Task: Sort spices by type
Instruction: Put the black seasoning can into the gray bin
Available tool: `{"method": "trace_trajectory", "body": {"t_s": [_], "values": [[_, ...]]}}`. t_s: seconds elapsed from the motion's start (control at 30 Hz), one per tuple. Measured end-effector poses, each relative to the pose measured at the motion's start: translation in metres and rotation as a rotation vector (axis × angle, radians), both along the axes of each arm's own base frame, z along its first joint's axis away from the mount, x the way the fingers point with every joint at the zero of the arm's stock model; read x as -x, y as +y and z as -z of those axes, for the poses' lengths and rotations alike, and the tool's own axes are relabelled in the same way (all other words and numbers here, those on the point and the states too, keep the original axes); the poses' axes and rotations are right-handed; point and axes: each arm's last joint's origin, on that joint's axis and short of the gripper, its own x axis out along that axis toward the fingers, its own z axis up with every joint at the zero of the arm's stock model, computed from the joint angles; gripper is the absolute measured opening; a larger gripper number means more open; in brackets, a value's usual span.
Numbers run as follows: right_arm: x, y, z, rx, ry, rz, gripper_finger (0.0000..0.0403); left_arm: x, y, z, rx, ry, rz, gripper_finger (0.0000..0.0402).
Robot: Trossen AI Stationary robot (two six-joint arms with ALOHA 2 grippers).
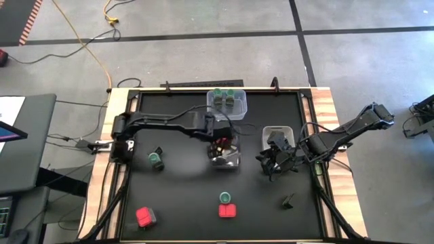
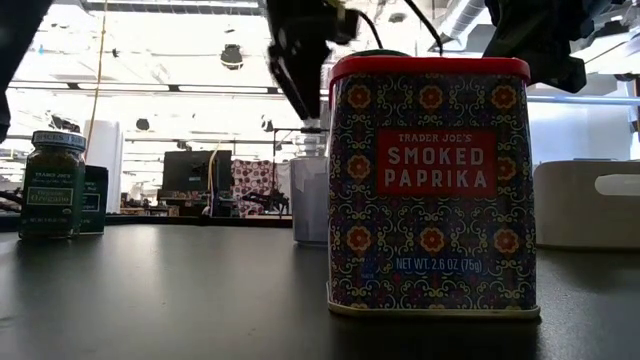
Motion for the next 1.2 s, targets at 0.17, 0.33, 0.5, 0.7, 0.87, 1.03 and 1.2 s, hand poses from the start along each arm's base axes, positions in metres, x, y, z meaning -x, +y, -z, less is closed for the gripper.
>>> {"method": "trace_trajectory", "body": {"t_s": [0.17,0.33,0.5,0.7,0.87,1.03,1.2], "values": [[0.0,0.0,0.0,-0.002,-0.001,0.002,0.0185,0.032,-0.036,-0.008,-0.042,-0.05,-0.049,0.0299],[-0.001,-0.001,0.0,-0.003,-0.004,0.009,0.0185,0.074,-0.075,-0.009,-0.013,-0.118,-0.06,0.0299],[-0.001,-0.001,0.0,-0.003,-0.004,0.009,0.0185,0.111,-0.103,-0.004,0.094,-0.168,-0.156,0.0299],[-0.001,-0.001,0.0,-0.001,-0.002,0.008,0.0185,0.126,-0.123,-0.002,0.213,-0.228,-0.292,0.0299],[-0.001,-0.001,0.0,0.016,0.003,-0.008,0.0185,0.129,-0.128,-0.002,0.229,-0.233,-0.314,0.0299],[-0.001,-0.001,0.0,0.016,0.003,-0.008,0.0185,0.131,-0.128,-0.001,0.214,-0.21,-0.3,0.0299],[-0.001,-0.001,0.0,0.016,0.002,-0.008,0.0185,0.134,-0.128,0.001,0.246,-0.148,-0.296,0.0299]]}}
